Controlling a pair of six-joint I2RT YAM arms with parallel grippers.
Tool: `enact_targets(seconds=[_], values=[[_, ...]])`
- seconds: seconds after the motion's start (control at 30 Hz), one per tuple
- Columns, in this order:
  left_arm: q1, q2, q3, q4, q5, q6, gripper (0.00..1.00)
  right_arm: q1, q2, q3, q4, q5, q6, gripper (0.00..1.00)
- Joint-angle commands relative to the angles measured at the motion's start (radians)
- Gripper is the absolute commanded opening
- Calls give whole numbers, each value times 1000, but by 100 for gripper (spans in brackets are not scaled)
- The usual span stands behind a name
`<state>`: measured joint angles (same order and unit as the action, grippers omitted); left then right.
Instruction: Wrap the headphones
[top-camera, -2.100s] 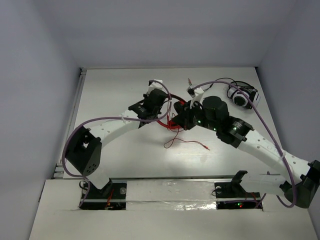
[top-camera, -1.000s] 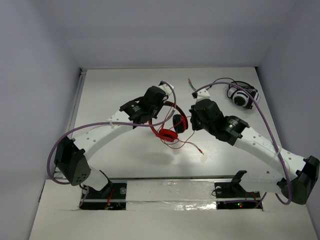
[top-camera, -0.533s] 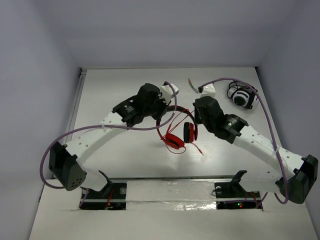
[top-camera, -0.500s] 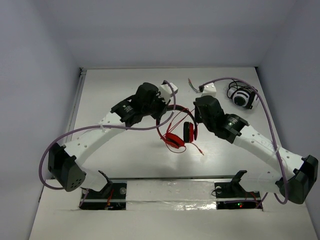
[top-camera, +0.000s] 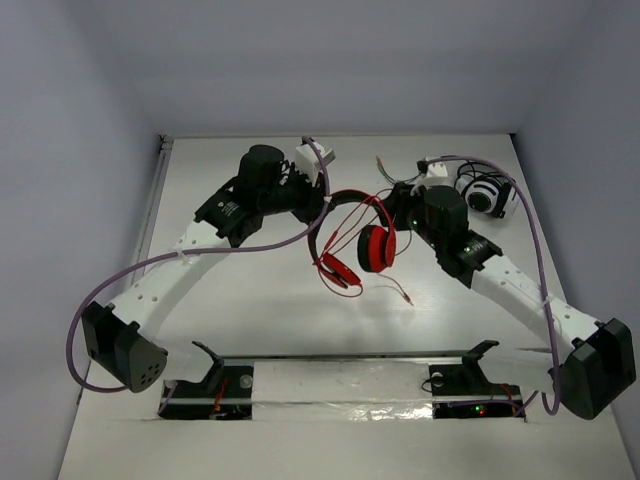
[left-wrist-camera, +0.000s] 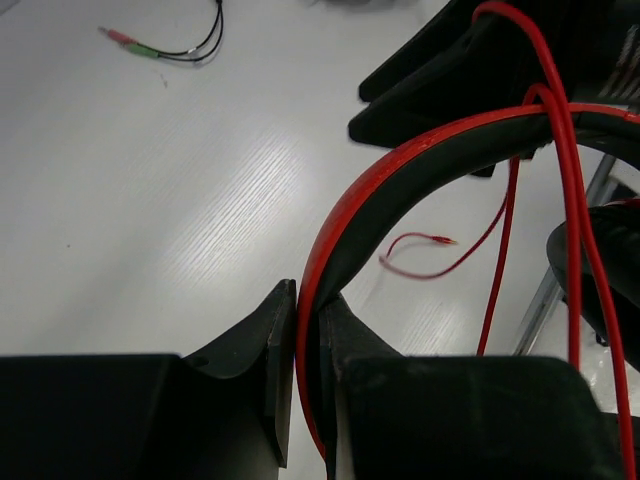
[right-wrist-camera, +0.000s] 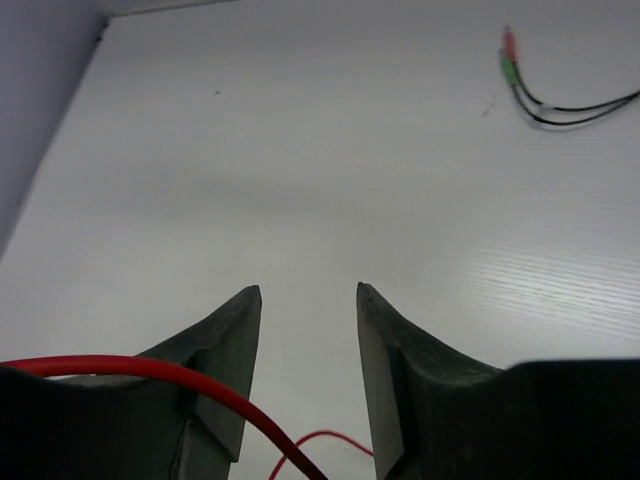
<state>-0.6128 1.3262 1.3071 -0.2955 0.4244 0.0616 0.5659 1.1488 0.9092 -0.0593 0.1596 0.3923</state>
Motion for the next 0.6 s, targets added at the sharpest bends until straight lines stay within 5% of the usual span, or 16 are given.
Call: enact_targets(seconds=[0.0,0.57], values=[[1,-27,101,93,83,-93,0,-3,-1,-26,272,-219,29,50],[91,19,299,134,34,-330,0,-12,146,-214,628,-357,125,56]])
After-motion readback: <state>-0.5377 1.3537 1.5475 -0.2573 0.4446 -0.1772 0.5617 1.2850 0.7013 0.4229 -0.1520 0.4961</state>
